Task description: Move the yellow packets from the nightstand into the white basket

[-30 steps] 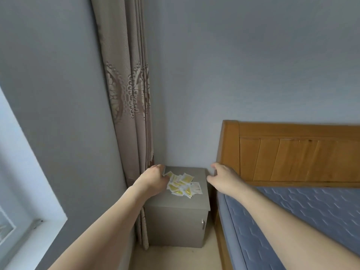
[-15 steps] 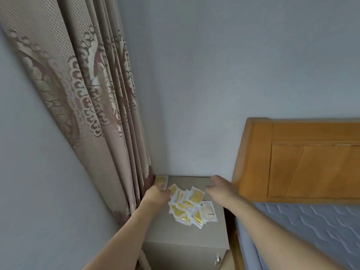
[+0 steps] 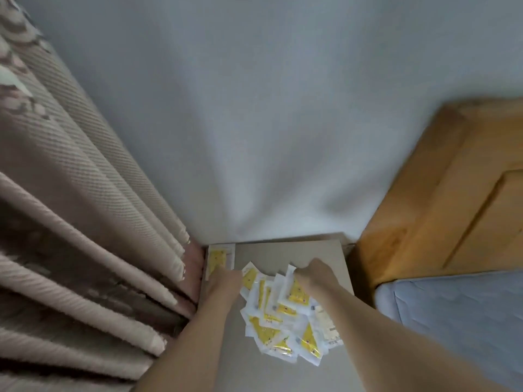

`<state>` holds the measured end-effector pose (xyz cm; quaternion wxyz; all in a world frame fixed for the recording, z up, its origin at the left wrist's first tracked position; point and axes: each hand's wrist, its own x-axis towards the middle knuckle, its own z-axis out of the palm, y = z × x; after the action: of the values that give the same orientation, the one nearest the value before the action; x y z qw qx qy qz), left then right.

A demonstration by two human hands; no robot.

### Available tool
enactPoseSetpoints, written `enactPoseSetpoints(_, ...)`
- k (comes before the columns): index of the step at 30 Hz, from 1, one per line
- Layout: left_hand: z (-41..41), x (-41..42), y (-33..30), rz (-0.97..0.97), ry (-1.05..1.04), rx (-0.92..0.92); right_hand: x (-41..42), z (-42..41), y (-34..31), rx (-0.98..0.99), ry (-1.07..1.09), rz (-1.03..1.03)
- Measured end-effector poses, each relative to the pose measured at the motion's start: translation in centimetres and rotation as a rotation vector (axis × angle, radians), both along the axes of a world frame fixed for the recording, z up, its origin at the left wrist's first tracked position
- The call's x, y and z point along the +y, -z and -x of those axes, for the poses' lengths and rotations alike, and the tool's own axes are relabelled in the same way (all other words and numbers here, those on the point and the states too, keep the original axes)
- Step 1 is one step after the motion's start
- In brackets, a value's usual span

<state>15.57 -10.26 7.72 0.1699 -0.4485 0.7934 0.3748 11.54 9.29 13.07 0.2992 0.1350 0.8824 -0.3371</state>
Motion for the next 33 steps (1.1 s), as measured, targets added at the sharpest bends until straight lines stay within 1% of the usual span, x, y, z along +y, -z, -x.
enactPoseSetpoints(1, 1.2, -0.6, 1.8, -0.035, -0.027, -0.009, -0.5, 1.0, 2.4, -0.026, 0.039, -0.013)
enactPoseSetpoints(3, 3.5, -1.5, 5.5, -0.044, -0.02, -0.034, -1.6, 2.5, 7.0, -0.043, 0.093, -0.057)
enactPoseSetpoints(6, 5.2, -2.2, 8.9, 0.083, 0.126, -0.12, -2.3, 3.3, 12.7, -0.104, 0.156, -0.115)
enactPoseSetpoints(8, 6.0, -2.7, 11.0, 0.184, 0.217, -0.143, -2.6, 3.4, 15.1, -0.129, 0.206, -0.144)
enactPoseSetpoints(10, 6.9, -3.1, 12.7, 0.241, 0.258, -0.188, -2.6, 3.7, 17.0, -0.13, 0.261, -0.159)
enactPoseSetpoints(12, 7.4, -3.8, 14.5, 0.224, 0.219, -0.215, -2.5, 4.1, 18.3, -0.154, 0.306, -0.165)
enactPoseSetpoints(14, 7.5, -4.0, 15.5, 0.233, 0.233, -0.225, -2.3, 4.4, 19.0, -0.177, 0.316, -0.187)
enactPoseSetpoints(18, 7.2, -4.1, 16.2, 0.365, 0.303, -0.135, -2.3, 4.7, 19.8, -0.185, 0.244, -0.243)
enactPoseSetpoints(20, 7.4, -4.2, 16.4, 0.409, 0.266, -0.075, -2.3, 4.7, 20.0, -0.185, 0.235, -0.273)
enactPoseSetpoints(24, 8.1, -4.3, 16.2, 0.355, -0.008, -0.039, -2.4, 4.7, 20.3, -0.205, 0.248, -0.355)
enactPoseSetpoints(25, 8.2, -4.3, 16.3, 0.359, -0.044, -0.042, -2.4, 4.8, 20.5, -0.216, 0.271, -0.359)
enactPoseSetpoints(29, 8.8, -4.3, 16.2, 0.346, -0.13, -0.049, -2.5, 5.4, 21.4, -0.242, 0.376, -0.346)
enactPoseSetpoints(32, 9.3, -4.4, 15.5, 0.268, -0.211, -0.092, -2.5, 5.5, 21.8, -0.212, 0.368, -0.299)
enactPoseSetpoints(33, 9.5, -4.4, 15.0, 0.233, -0.217, -0.073, -2.4, 5.5, 21.7, -0.181, 0.356, -0.289)
